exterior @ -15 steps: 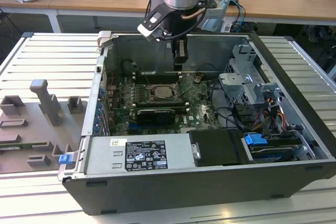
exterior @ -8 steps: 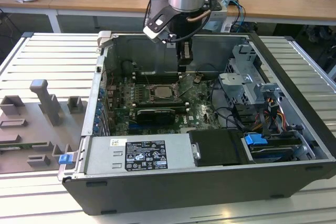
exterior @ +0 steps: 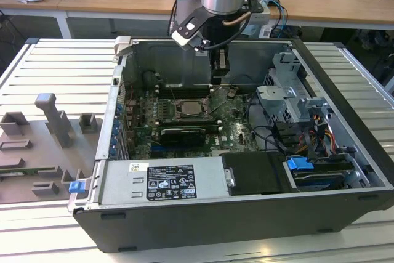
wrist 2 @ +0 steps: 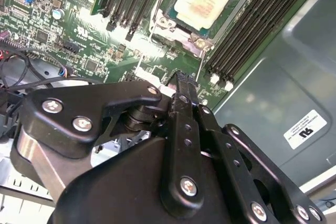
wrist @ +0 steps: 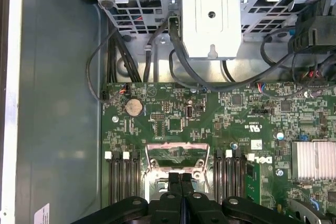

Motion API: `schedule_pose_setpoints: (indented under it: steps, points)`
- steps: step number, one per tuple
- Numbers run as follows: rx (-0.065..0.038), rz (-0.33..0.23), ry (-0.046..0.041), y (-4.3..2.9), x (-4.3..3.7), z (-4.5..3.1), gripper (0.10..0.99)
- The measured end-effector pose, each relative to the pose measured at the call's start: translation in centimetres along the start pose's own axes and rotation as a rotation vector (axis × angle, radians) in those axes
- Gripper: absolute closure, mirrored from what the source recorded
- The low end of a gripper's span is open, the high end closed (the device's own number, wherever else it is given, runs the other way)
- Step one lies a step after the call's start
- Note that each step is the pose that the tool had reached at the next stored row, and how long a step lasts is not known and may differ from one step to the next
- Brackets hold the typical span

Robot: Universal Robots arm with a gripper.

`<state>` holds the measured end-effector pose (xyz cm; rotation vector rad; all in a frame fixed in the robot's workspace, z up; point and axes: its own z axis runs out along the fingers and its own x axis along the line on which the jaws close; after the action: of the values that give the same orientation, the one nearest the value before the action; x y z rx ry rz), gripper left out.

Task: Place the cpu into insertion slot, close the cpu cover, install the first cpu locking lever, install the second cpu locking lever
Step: 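Close the cpu cover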

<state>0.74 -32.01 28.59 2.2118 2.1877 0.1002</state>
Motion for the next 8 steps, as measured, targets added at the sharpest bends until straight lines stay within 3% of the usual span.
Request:
schedule_pose_setpoints:
  steps: [8]
  points:
    - [0.0,0.0,0.0001,0.57,0.01,0.04,0.98]
